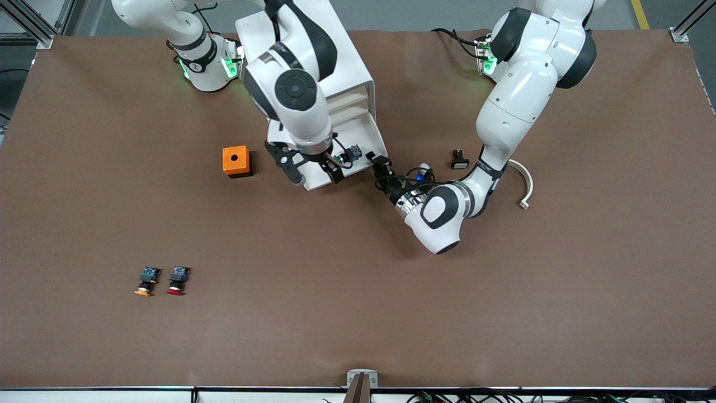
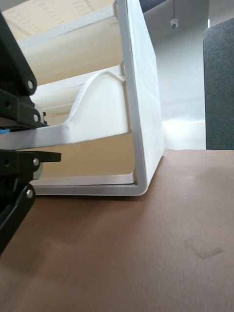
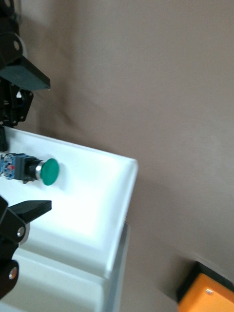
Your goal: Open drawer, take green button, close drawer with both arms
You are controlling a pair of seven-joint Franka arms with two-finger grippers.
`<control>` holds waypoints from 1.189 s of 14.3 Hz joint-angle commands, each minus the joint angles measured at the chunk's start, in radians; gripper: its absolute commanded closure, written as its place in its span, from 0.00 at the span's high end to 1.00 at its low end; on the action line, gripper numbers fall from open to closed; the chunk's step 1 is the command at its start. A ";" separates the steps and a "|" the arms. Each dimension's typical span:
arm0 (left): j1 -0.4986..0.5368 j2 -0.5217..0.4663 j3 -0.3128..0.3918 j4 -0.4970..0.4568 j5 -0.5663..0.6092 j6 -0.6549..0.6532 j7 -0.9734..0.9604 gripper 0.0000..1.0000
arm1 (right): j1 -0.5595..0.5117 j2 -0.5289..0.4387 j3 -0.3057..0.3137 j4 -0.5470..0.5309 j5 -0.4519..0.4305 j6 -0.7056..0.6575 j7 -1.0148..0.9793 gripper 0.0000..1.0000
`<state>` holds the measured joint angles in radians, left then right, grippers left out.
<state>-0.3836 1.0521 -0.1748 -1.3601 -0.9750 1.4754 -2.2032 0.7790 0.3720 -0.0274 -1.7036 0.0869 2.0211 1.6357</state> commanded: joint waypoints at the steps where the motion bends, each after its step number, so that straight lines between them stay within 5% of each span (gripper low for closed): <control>1: 0.017 0.014 0.008 0.007 -0.013 0.045 -0.010 0.20 | 0.054 0.028 -0.012 0.002 -0.010 0.031 0.073 1.00; 3: 0.025 0.014 0.009 0.009 -0.013 0.054 -0.007 0.26 | 0.088 0.057 -0.012 0.002 -0.025 0.065 0.136 1.00; 8: 0.049 -0.007 0.008 0.025 -0.011 0.072 0.170 0.79 | 0.132 0.125 -0.014 0.001 -0.058 0.097 0.187 1.00; 13: 0.107 -0.049 0.024 0.073 -0.001 0.074 0.589 0.94 | 0.143 0.159 -0.014 0.002 -0.061 0.114 0.193 0.97; 17: 0.051 -0.070 0.162 0.128 0.008 0.085 0.879 0.97 | 0.146 0.174 -0.012 0.002 -0.078 0.114 0.193 0.85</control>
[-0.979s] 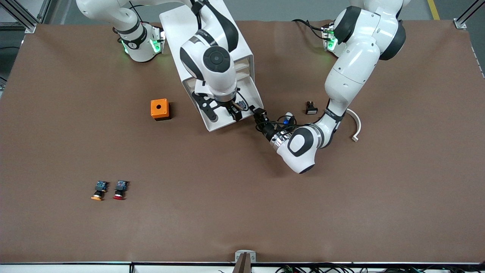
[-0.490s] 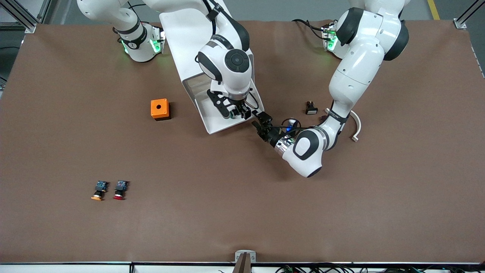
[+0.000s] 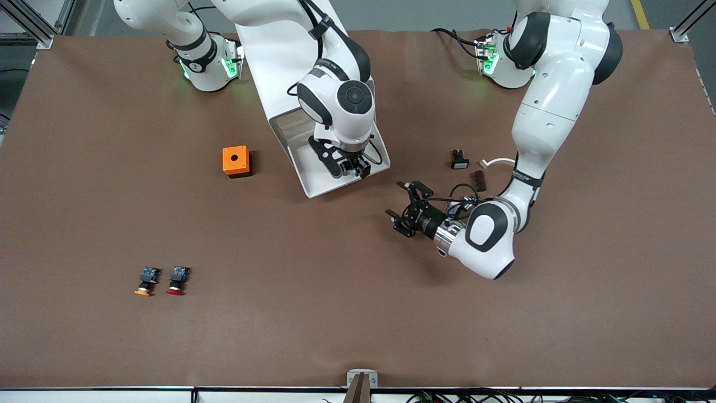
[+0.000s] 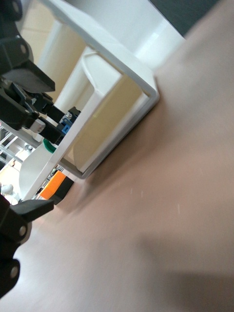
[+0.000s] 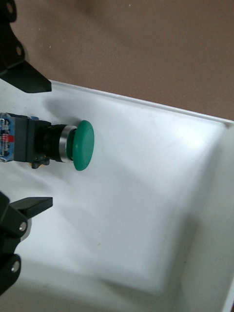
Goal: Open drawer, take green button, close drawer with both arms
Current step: 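Carry the green button toward the red button with the right gripper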
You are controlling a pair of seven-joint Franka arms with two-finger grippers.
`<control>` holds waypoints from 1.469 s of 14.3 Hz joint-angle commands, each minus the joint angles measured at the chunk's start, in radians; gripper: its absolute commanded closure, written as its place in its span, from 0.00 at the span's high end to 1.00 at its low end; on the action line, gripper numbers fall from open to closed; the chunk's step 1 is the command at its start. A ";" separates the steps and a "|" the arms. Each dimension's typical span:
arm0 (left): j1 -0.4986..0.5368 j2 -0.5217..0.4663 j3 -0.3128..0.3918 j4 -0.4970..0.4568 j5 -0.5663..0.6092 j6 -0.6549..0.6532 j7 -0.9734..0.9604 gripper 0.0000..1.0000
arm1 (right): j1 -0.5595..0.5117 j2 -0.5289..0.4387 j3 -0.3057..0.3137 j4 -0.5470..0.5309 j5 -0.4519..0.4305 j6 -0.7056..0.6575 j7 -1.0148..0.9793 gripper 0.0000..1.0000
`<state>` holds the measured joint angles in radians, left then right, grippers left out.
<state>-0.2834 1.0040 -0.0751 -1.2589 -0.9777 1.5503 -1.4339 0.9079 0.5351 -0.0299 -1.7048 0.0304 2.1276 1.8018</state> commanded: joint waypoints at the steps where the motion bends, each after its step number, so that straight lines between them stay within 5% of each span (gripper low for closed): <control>1: -0.080 -0.033 0.098 0.027 0.033 0.034 0.172 0.98 | 0.020 0.016 -0.010 0.005 -0.021 0.008 0.027 0.77; 5: -0.178 -0.080 0.181 0.027 0.134 0.152 0.334 0.99 | 0.031 0.025 -0.008 0.011 -0.014 0.014 0.030 0.10; 6: -0.192 -0.091 0.187 0.027 0.163 0.189 0.351 0.99 | 0.031 0.023 -0.008 0.013 -0.014 0.011 0.028 0.02; 10: -0.235 -0.111 0.187 0.027 0.295 0.345 0.392 0.99 | -0.024 -0.009 -0.012 0.062 -0.007 -0.043 -0.042 0.00; 14: -0.275 -0.123 0.186 0.027 0.428 0.473 0.418 0.99 | -0.173 -0.099 -0.012 0.093 -0.004 -0.175 -0.385 0.00; 21: -0.370 -0.145 0.184 0.021 0.614 0.568 0.415 0.99 | -0.495 -0.107 -0.013 0.045 0.054 -0.050 -1.009 0.00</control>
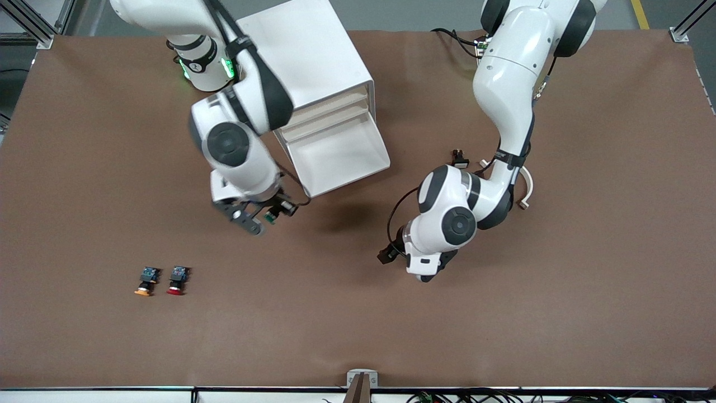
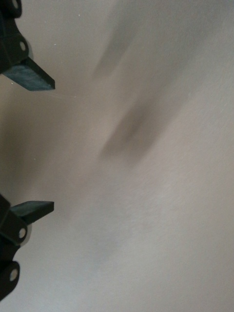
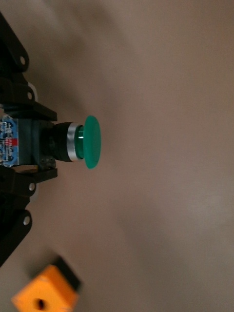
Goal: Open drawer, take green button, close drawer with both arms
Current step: 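Carry the green button toward the red button with the right gripper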
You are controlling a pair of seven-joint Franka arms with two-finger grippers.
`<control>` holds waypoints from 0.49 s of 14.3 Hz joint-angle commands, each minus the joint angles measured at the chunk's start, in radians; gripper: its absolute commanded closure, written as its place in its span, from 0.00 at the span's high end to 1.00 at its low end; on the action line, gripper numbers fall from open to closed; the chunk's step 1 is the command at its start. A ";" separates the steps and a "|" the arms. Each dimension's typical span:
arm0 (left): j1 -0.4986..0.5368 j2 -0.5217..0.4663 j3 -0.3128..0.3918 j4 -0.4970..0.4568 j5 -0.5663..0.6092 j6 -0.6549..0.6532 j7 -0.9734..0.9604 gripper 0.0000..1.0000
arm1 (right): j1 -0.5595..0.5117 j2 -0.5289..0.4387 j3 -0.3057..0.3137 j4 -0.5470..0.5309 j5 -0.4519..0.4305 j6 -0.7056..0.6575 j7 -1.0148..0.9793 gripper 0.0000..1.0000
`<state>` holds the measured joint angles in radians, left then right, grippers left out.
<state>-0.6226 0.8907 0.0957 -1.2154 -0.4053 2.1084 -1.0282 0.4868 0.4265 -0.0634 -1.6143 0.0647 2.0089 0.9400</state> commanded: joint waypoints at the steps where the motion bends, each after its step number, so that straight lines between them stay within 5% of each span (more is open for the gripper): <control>1: -0.043 -0.038 0.013 -0.024 0.049 0.010 0.008 0.99 | -0.117 0.021 0.020 -0.058 0.020 0.108 -0.243 0.01; 7: -0.106 -0.041 0.015 -0.032 0.152 0.010 -0.055 1.00 | -0.264 0.199 0.019 -0.058 0.009 0.319 -0.616 0.01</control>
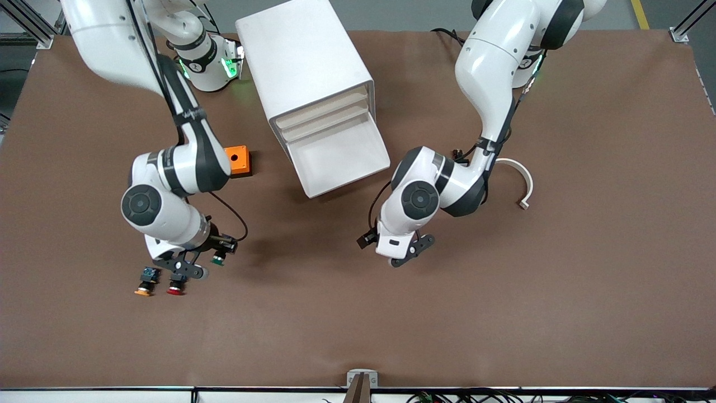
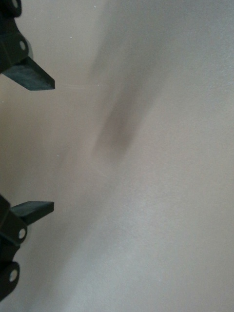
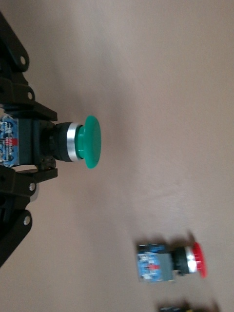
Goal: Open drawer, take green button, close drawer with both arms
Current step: 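Push the drawer shut with the left gripper while the right gripper places the button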
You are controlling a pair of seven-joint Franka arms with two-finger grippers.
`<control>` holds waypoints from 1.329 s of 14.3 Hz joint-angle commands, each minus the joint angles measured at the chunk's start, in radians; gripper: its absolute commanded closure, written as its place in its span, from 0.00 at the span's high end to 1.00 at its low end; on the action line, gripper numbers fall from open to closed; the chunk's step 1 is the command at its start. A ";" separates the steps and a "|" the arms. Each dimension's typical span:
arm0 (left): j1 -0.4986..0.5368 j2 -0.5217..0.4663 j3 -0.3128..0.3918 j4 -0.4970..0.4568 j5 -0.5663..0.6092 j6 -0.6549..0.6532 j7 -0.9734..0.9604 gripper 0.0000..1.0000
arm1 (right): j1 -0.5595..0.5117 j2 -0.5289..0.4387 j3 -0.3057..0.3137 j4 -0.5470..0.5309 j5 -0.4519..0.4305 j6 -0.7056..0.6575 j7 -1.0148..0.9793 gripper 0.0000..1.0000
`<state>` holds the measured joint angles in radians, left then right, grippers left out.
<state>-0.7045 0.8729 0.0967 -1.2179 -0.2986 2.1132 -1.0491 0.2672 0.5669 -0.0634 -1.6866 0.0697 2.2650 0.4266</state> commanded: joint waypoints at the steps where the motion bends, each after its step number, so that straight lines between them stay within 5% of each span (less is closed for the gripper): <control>1: -0.030 -0.022 0.012 -0.031 0.052 0.005 -0.040 1.00 | -0.055 0.085 0.019 0.015 0.004 0.094 -0.133 0.01; 10: -0.108 -0.022 0.012 -0.057 0.104 -0.007 -0.071 1.00 | -0.074 0.243 0.017 0.154 -0.004 0.128 -0.183 0.01; 19: -0.211 -0.041 0.011 -0.084 0.105 -0.068 -0.111 1.00 | -0.111 0.289 0.016 0.261 -0.080 0.036 -0.215 0.01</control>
<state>-0.8878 0.8703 0.0972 -1.2613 -0.2177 2.0642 -1.1410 0.1829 0.8254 -0.0601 -1.4753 0.0115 2.3204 0.2416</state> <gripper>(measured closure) 0.000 0.559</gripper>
